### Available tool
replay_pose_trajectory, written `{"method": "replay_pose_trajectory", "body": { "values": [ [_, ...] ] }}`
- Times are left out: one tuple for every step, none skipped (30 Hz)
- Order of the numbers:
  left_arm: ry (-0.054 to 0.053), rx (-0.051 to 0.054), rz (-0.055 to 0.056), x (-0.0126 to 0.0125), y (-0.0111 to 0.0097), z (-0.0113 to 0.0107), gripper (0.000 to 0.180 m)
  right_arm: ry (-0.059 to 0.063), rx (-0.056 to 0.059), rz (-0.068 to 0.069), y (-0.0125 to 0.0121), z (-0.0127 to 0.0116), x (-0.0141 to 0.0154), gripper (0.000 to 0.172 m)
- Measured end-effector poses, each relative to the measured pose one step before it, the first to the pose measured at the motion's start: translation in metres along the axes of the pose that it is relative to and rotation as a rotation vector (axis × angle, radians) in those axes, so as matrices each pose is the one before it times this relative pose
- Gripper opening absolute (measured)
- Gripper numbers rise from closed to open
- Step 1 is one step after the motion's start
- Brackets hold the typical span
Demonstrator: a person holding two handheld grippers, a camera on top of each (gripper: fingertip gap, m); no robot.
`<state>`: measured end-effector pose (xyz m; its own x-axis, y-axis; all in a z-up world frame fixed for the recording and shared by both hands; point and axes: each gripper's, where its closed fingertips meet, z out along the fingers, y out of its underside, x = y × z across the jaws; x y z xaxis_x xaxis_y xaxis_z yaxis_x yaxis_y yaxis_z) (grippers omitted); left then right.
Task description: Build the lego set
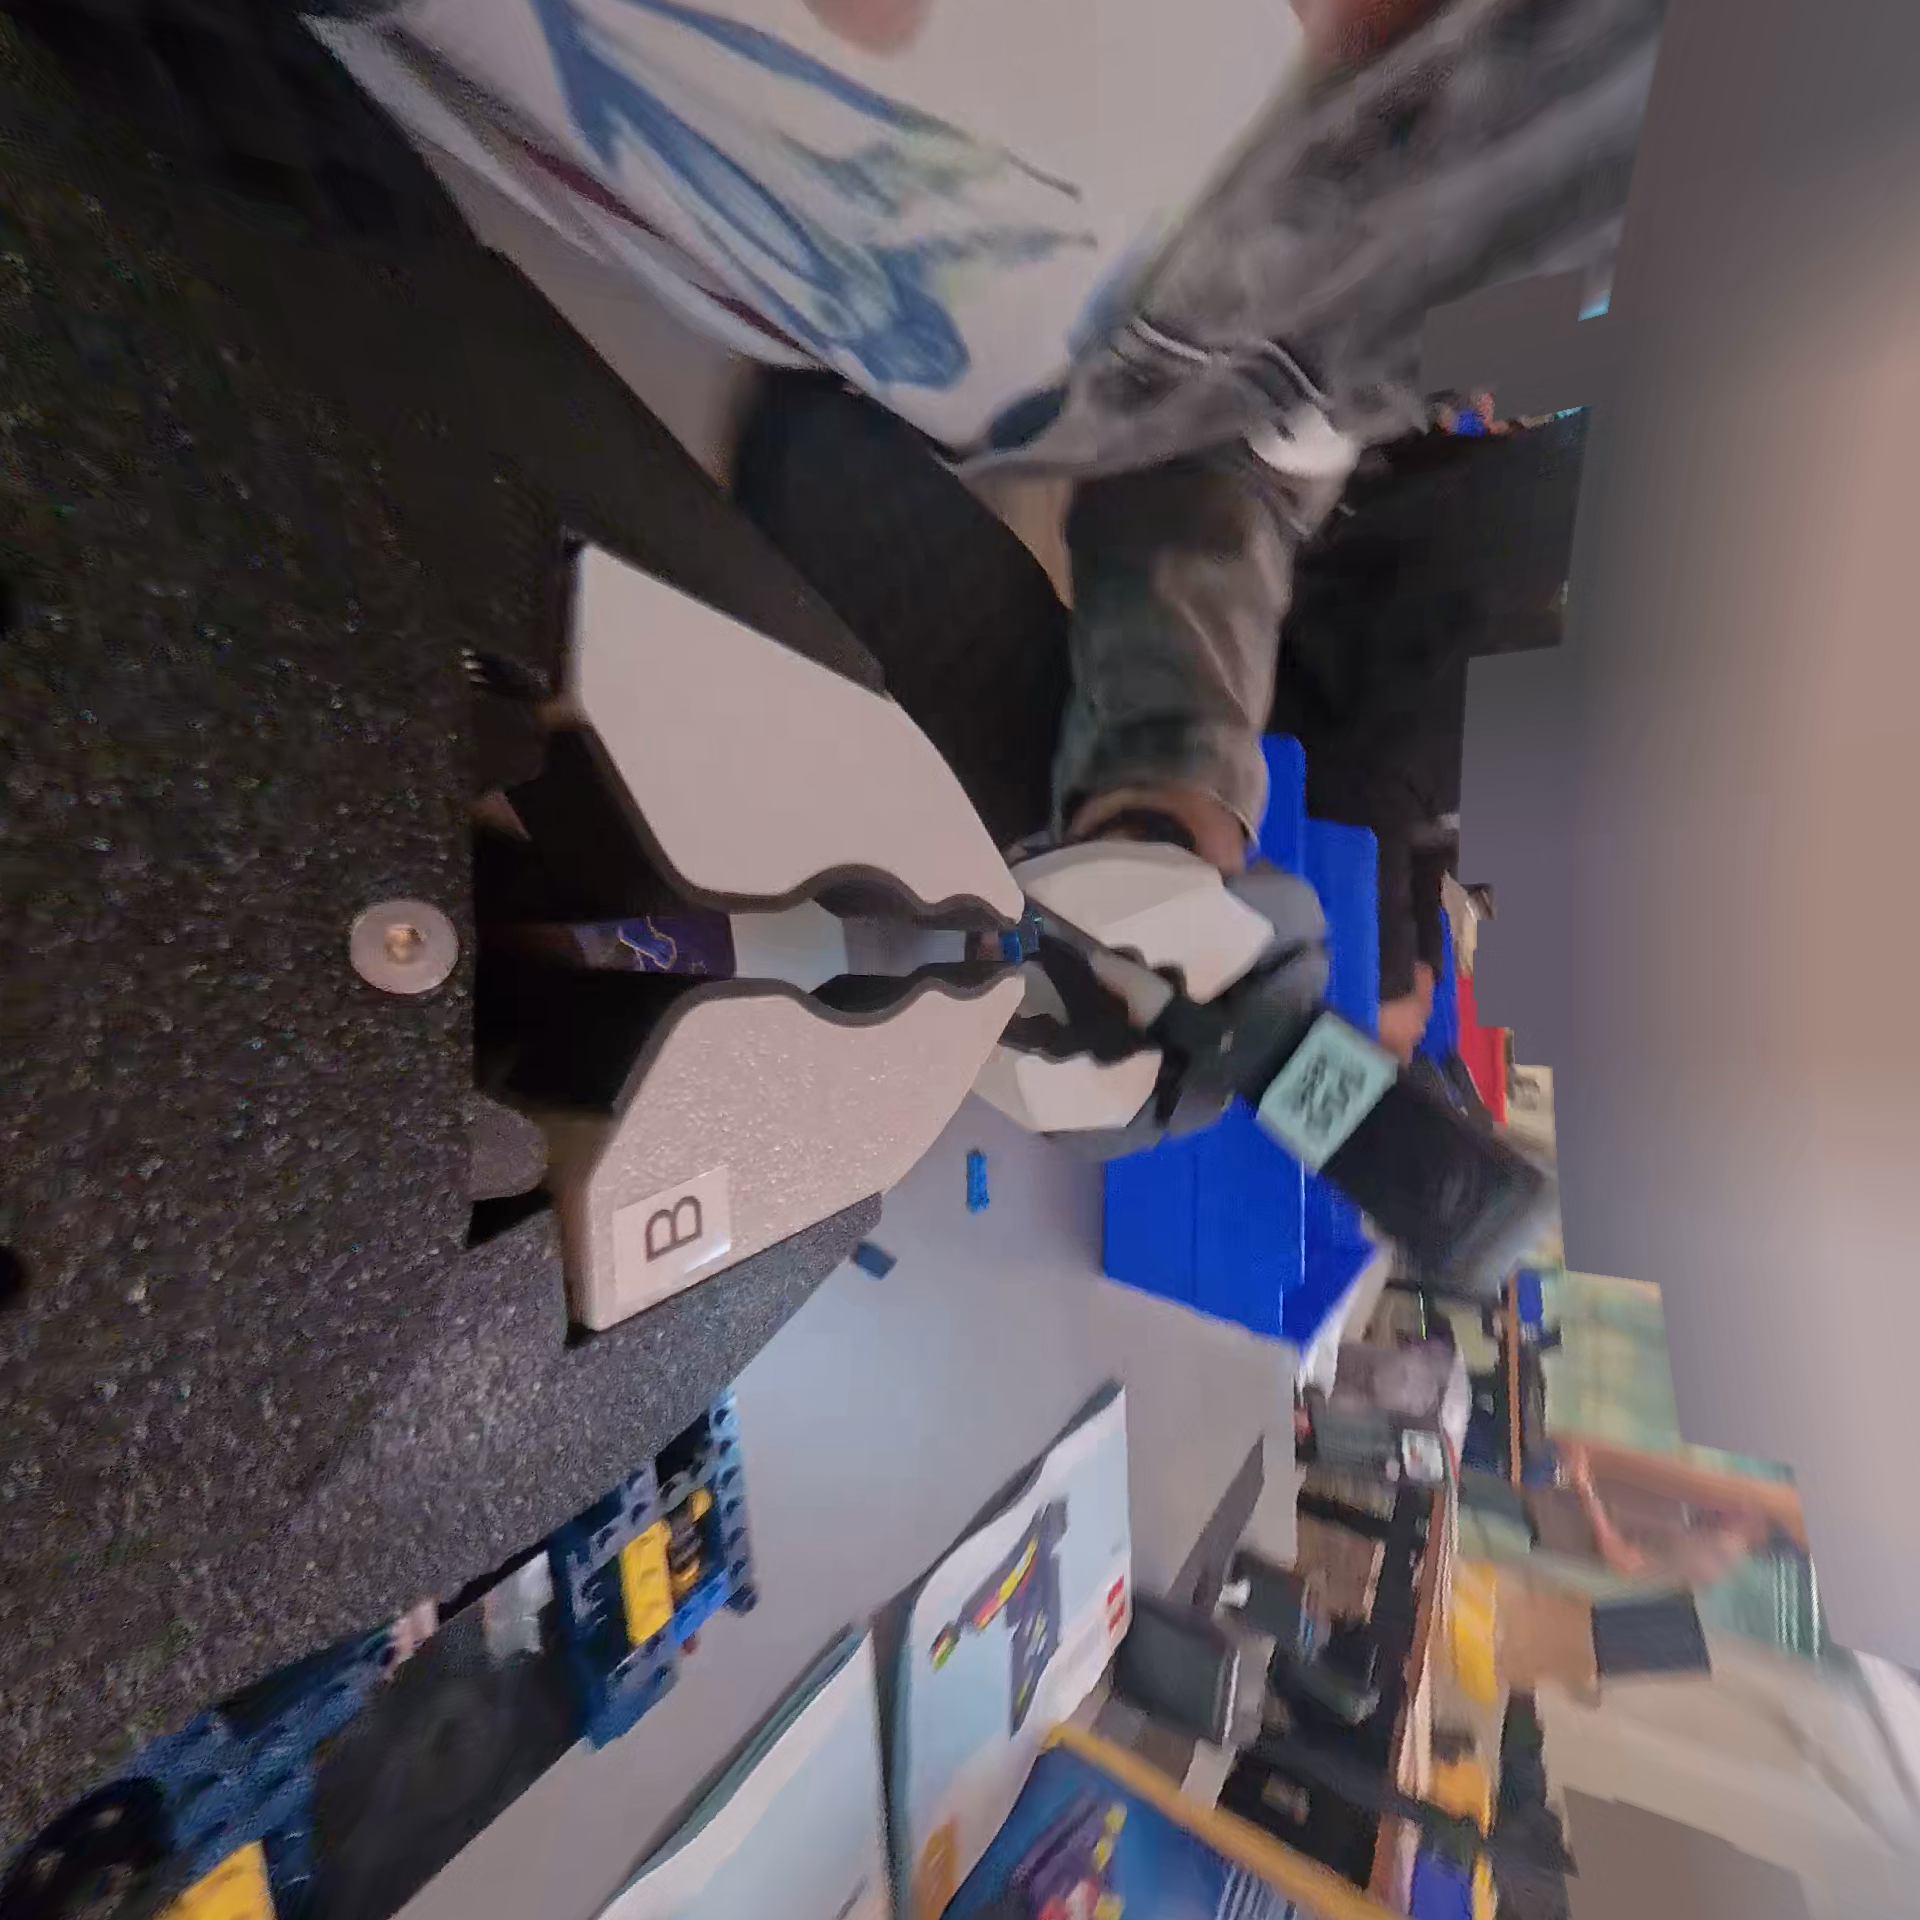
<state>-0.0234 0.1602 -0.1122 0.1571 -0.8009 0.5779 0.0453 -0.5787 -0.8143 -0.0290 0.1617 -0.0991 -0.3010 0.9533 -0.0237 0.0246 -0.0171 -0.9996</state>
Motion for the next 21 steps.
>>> {"method": "replay_pose_trajectory", "body": {
  "values": [
    [-0.1099, 0.0309, 0.1037, -0.00729, -0.00541, -0.00405, 0.03, 0.0396, 0.0245, 0.0431, -0.00331, -0.00099, 0.00626, 0.005],
    [-0.0867, 0.0394, 0.1075, -0.00264, -0.0058, -0.00358, 0.034, 0.028, 0.0255, 0.0427, -0.00373, -0.00031, 0.00373, 0.005],
    [-0.0695, 0.057, 0.0897, 0.00084, -0.00757, -0.00343, 0.037, 0.0216, 0.0235, 0.041, -0.00328, 0.00023, 0.0024, 0.005],
    [-0.0636, 0.0579, 0.0589, 0.00139, -0.00698, -0.00332, 0.04, 0.0157, 0.02, 0.0396, -0.00204, 0.00077, 0.0012, 0.005],
    [-0.055, 0.0406, 0.031, 0.00036, -0.0038, -0.00267, 0.046, 0.0098, 0.0158, 0.0366, -0.0009, 0.00142, 0.00057, 0.005],
    [-0.0332, 0.0147, 0.0122, 0.00102, 0.00061, -0.00198, 0.045, 0.0054, 0.0166, 0.0313, -0.00055, 0.00173, 0.00007, 0.005],
    [-0.0181, 0.0017, 0.0002, 0.00126, 0.0031, -0.00096, 0.044, 0.0005, 0.0165, 0.0272, -0.00033, 0.00191, -0.00034, 0.005],
    [-0.0023, -0.0028, -0.0053, 0.00205, 0.004, -0.00007, 0.043, -0.0085, 0.0142, 0.0219, -0.00007, 0.00224, -0.00122, 0.004],
    [-0.0014, -0.0015, -0.0098, 0.0013, 0.00403, 0.00072, 0.041, -0.0032, 0.0085, 0.0166, 0.00075, 0.00238, -0.00041, 0.004],
    [-0.0017, 0.0043, -0.0059, 0.00057, 0.00258, 0.00078, 0.037, -0.0023, 0.0019, 0.0098, 0.0015, 0.00239, -0.00017, 0.004],
    [0.0008, 0.0161, 0.0068, 0.00068, -0.00118, 0.00008, 0.032, -0.0032, -0.0041, 0.0054, 0.00199, 0.00224, -0.00022, 0.004],
    [-0.0015, 0.0187, 0.0113, 0.00013, -0.00318, -0.00025, 0.029, 0.0006, -0.0046, 0.0025, 0.0017, 0.00181, 0.00008, 0.004],
    [-0.0074, 0.007, 0.0065, -0.00125, -0.00195, -0.00032, 0.028, 0.0018, 0.0003, -0.0004, 0.00074, 0.00115, 0.00001, 0.004],
    [-0.0082, -0.0065, 0.0033, -0.00171, 0.00067, -0.00038, 0.027, 0.002, 0.0052, -0.0021, -0.00024, 0.00056, -0.00015, 0.004],
    [-0.0058, -0.0123, -0.001, -0.00131, 0.00262, -0.00035, 0.025, 0.0015, 0.0059, -0.0024, -0.00061, 0.00021, -0.00016, 0.004],
    [-0.009, -0.0043, -0.0041, -0.00142, 0.00198, -0.00039, 0.023, 0.0029, 0.003, -0.0015, -0.00017, 0.00007, 0.00011, 0.004],
    [-0.0018, 0.0094, 0.0008, -0.00016, -0.00052, -0.00046, 0.021, 0.0034, 0.001, -0.0019, 0.00008, -0.00007, 0.0002, 0.004],
    [-0.0016, 0.0093, 0.0039, 0.00006, -0.00155, -0.00049, 0.02, 0.0019, 0.0012, -0.0017, 0.0003, 0.00002, -0.00001, 0.004],
    [-0.0044, 0.0037, 0.0078, -0.00036, -0.00109, -0.0005, 0.018, 0.001, -0.0007, -0.0018, 0.00037, 0.00021, -0.00013, 0.004],
    [-0.0026, -0.0007, 0.0095, 0.00004, -0.00035, -0.00028, 0.017, 0.0007, 0.0002, -0.0024, 0.00034, 0.00016, -0.00012, 0.005],
    [-0.0019, 0.0006, 0.0048, 0.00006, -0.00039, -0.00017, 0.016, 0.0006, -0.0013, -0.0029, 0.00032, 0.00006, -0.00007, 0.005]
  ]
}}
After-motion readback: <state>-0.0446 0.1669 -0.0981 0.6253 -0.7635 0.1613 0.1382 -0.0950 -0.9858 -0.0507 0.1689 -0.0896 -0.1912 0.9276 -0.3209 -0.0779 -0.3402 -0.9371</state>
